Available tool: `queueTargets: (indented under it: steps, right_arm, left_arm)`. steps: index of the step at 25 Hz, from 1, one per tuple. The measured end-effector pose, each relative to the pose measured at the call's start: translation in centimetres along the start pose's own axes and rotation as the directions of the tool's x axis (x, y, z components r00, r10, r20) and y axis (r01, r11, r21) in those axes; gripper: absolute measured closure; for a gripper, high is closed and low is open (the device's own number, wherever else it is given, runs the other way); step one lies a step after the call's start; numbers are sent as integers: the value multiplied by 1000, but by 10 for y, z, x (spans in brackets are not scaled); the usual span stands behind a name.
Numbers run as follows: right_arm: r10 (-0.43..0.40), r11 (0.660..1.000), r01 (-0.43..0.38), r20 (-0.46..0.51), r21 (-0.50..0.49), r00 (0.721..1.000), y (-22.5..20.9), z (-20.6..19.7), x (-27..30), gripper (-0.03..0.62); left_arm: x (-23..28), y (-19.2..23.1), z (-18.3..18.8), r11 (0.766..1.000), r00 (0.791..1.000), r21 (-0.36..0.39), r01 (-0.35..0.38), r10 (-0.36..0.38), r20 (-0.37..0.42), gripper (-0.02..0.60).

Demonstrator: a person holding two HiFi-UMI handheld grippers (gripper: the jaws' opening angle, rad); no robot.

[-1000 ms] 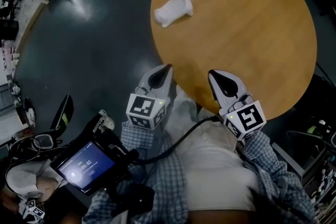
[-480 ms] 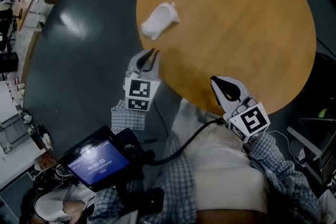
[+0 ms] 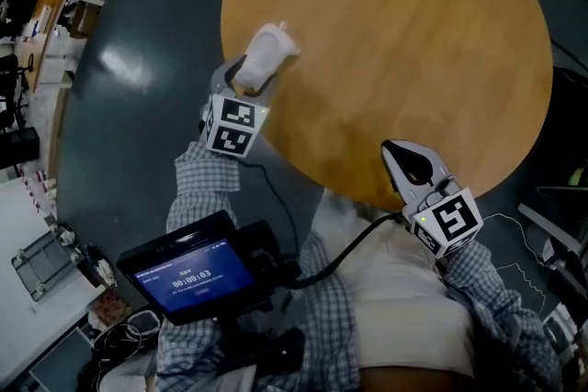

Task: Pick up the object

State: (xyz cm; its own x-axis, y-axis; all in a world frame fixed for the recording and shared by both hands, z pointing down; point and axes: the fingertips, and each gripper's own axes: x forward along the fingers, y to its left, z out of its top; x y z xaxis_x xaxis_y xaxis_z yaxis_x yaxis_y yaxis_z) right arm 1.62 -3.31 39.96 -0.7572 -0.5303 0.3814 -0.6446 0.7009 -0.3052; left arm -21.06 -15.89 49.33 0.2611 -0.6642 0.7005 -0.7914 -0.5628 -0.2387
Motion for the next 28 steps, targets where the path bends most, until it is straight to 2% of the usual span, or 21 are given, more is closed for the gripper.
queueTargets:
  steps: [3, 7, 15, 22, 28]
  right_arm:
    - [-26, 998, 26, 9, 51, 1000, -9, 1, -2, 588]
    - [-50, 996, 49, 8, 78, 999, -17, 2, 1, 588]
    - [-84, 990, 84, -4, 109, 996, -33, 0, -1, 588]
    - [-96, 988, 97, -14, 116, 995, -44, 7, -3, 588]
    - [-84, 990, 86, -20, 112, 996, -44, 1, 0, 588]
  left_arm:
    - [20, 7, -1, 999, 999, 22, 23, -22, -48, 285]
    - [39, 12, -1, 996, 993, 33, 80, -77, -95, 230]
    - [69, 13, -21, 985, 963, 13, 172, -165, -215, 161]
    - [82, 14, -22, 985, 957, 5, 174, -168, -236, 123]
    - [85, 12, -21, 984, 960, 18, 176, -168, -225, 123]
